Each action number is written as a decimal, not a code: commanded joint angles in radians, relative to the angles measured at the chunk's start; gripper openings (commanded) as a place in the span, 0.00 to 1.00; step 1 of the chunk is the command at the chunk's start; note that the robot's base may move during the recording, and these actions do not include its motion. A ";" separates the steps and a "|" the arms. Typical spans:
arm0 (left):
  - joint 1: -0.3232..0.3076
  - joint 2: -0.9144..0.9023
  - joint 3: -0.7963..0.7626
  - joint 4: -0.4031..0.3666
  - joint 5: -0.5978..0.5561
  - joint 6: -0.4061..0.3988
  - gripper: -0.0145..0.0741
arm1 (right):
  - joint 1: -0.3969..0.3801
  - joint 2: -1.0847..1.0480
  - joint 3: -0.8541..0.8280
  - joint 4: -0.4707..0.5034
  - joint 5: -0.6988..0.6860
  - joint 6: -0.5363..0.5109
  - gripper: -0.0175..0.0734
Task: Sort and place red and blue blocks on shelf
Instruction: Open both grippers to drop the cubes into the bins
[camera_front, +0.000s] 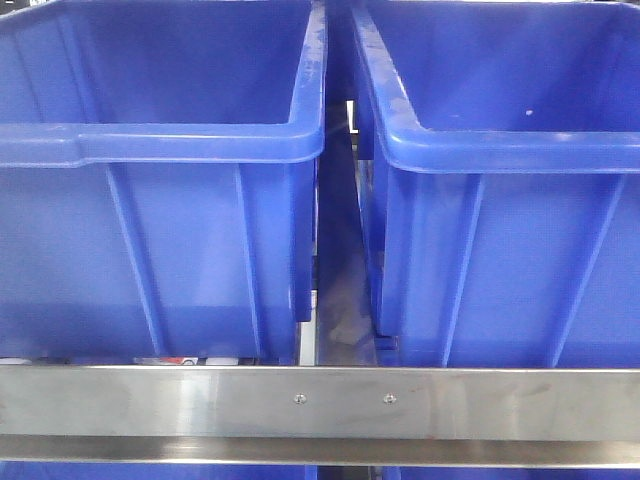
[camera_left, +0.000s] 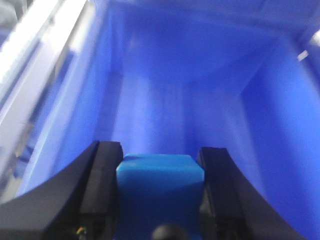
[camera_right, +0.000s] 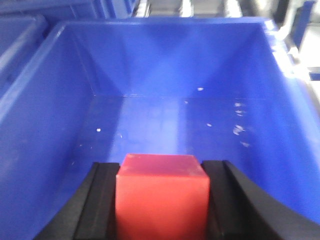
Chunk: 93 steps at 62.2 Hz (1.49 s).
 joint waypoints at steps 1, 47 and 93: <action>0.002 0.040 -0.060 -0.001 -0.086 -0.008 0.32 | -0.006 0.029 -0.050 -0.017 -0.115 -0.006 0.25; 0.002 0.109 -0.071 -0.001 -0.101 -0.008 0.75 | -0.006 0.060 -0.050 -0.112 -0.124 -0.007 0.77; 0.002 -0.140 0.048 0.019 0.003 -0.008 0.31 | -0.006 -0.210 0.011 -0.111 0.043 -0.007 0.26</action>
